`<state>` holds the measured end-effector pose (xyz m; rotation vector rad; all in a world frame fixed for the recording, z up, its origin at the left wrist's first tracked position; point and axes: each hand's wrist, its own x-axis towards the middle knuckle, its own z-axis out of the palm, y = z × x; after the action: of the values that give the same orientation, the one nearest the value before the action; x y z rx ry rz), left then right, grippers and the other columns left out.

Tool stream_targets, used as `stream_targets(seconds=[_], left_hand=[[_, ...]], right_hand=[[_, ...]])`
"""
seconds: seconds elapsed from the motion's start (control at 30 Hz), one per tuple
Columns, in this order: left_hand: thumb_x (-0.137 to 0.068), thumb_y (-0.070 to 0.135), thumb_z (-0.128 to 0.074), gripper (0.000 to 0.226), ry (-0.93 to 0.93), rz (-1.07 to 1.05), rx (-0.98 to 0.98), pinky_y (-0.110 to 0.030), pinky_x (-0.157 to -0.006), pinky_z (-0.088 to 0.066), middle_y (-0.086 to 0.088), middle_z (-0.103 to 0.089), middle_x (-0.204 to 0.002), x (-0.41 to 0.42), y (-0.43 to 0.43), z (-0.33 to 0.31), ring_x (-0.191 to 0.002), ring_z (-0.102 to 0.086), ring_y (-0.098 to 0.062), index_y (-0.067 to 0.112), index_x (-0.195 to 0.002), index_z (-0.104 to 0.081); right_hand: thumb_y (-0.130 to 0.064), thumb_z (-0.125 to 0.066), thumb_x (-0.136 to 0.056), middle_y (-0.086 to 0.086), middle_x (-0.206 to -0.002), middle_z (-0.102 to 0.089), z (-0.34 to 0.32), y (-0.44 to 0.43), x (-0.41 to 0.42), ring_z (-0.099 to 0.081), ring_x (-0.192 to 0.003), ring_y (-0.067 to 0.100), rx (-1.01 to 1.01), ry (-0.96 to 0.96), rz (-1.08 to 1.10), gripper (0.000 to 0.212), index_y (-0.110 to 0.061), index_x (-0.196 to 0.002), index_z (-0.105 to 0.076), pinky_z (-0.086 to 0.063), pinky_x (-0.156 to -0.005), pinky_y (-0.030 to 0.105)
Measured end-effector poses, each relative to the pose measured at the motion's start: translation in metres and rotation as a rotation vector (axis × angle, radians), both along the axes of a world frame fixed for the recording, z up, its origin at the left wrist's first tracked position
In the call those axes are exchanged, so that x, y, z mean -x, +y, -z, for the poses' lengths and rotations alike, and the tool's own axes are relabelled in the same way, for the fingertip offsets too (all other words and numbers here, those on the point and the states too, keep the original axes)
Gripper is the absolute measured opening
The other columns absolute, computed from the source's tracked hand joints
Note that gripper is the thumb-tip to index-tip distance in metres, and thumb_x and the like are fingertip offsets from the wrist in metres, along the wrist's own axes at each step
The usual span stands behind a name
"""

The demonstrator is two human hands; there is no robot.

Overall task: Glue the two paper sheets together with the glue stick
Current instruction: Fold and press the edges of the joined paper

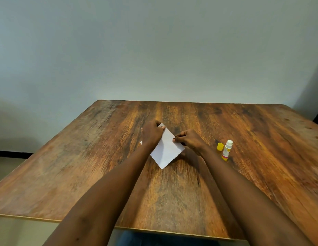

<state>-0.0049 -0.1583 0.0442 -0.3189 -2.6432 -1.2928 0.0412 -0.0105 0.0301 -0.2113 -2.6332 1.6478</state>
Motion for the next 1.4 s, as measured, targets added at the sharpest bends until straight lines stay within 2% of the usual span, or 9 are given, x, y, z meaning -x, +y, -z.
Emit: stream_targets(seconds=[0.33,0.5,0.67,0.8,0.93,1.1,1.2,1.33,1.4], left_hand=[[-0.092,0.015,-0.054,0.026,-0.03,-0.023,-0.084,-0.034,-0.082,-0.046,-0.016,-0.067,-0.111,0.002,-0.004,0.005,-0.099,-0.06,-0.026,-0.001,-0.108,-0.066],[-0.094,0.014,-0.052,0.026,-0.084,-0.059,-0.19,-0.027,-0.075,-0.037,-0.018,-0.065,-0.114,0.005,-0.01,0.005,-0.101,-0.06,-0.027,-0.003,-0.109,-0.064],[-0.096,0.014,-0.047,0.029,-0.137,-0.102,-0.19,-0.029,-0.082,-0.041,-0.018,-0.059,-0.123,0.003,-0.011,0.006,-0.11,-0.057,-0.028,-0.002,-0.119,-0.055],[-0.094,0.005,-0.044,0.039,-0.1,-0.045,-0.029,-0.036,-0.099,-0.039,-0.017,-0.048,-0.134,0.002,-0.008,0.008,-0.125,-0.044,-0.028,0.008,-0.133,-0.043],[-0.092,0.01,-0.051,0.046,0.04,0.122,0.306,-0.055,-0.115,-0.005,-0.008,-0.034,-0.148,0.001,0.001,0.009,-0.142,-0.019,-0.034,0.025,-0.135,-0.045],[-0.091,0.027,-0.056,0.024,0.033,0.3,0.364,-0.053,-0.111,-0.028,-0.006,-0.065,-0.118,0.003,0.015,0.012,-0.123,-0.048,-0.026,0.014,-0.109,-0.068],[-0.092,0.028,-0.054,0.023,0.031,0.226,0.351,-0.06,-0.113,-0.018,-0.007,-0.067,-0.105,0.004,0.019,0.016,-0.117,-0.048,-0.019,0.01,-0.098,-0.068],[-0.093,0.019,-0.051,0.022,-0.007,0.179,0.248,-0.058,-0.111,-0.025,-0.014,-0.067,-0.096,0.004,0.021,0.013,-0.106,-0.057,-0.028,0.003,-0.091,-0.067],[-0.093,0.019,-0.05,0.024,-0.009,0.118,0.209,-0.058,-0.114,-0.017,-0.013,-0.068,-0.096,0.004,0.02,0.011,-0.102,-0.057,-0.023,0.002,-0.092,-0.067]], right_hand=[[-0.009,-0.065,-0.084,0.019,-0.106,-0.069,0.003,0.001,-0.001,-0.061,-0.089,0.022,-0.045,-0.018,0.015,0.025,0.005,-0.104,-0.069,-0.048,-0.072,0.029],[-0.002,-0.065,-0.083,0.023,-0.105,-0.068,0.004,0.003,0.001,-0.06,-0.076,0.016,0.022,0.022,0.071,0.022,0.006,-0.102,-0.068,-0.048,-0.065,0.023],[-0.002,-0.062,-0.085,0.02,-0.111,-0.067,0.008,0.004,0.005,-0.062,-0.089,0.02,0.056,0.062,0.13,0.024,0.003,-0.108,-0.066,-0.052,-0.08,0.032],[-0.001,-0.062,-0.085,0.015,-0.108,-0.068,0.009,0.001,0.008,-0.063,-0.088,0.018,-0.004,0.081,0.167,0.022,0.0,-0.106,-0.068,-0.054,-0.071,0.022],[0.002,-0.064,-0.082,0.016,-0.1,-0.07,0.003,-0.003,0.012,-0.067,-0.086,0.024,-0.146,0.08,0.153,0.018,0.002,-0.098,-0.071,-0.056,-0.074,0.031],[0.0,-0.071,-0.077,0.018,-0.098,-0.065,-0.002,-0.003,0.013,-0.067,-0.089,0.031,-0.088,0.119,0.16,0.024,-0.006,-0.095,-0.058,-0.057,-0.076,0.042],[0.0,-0.073,-0.075,0.017,-0.092,-0.061,-0.001,-0.003,0.012,-0.065,-0.082,0.03,-0.049,0.129,0.171,0.035,-0.01,-0.094,-0.045,-0.056,-0.075,0.046],[-0.003,-0.071,-0.078,0.014,-0.088,-0.064,-0.001,-0.005,0.009,-0.066,-0.079,0.022,0.086,0.147,0.138,0.034,-0.008,-0.098,-0.044,-0.055,-0.062,0.026],[-0.001,-0.071,-0.078,0.01,-0.086,-0.064,-0.001,-0.005,0.008,-0.065,-0.081,0.021,0.124,0.127,0.124,0.033,-0.008,-0.098,-0.045,-0.051,-0.058,0.018]])
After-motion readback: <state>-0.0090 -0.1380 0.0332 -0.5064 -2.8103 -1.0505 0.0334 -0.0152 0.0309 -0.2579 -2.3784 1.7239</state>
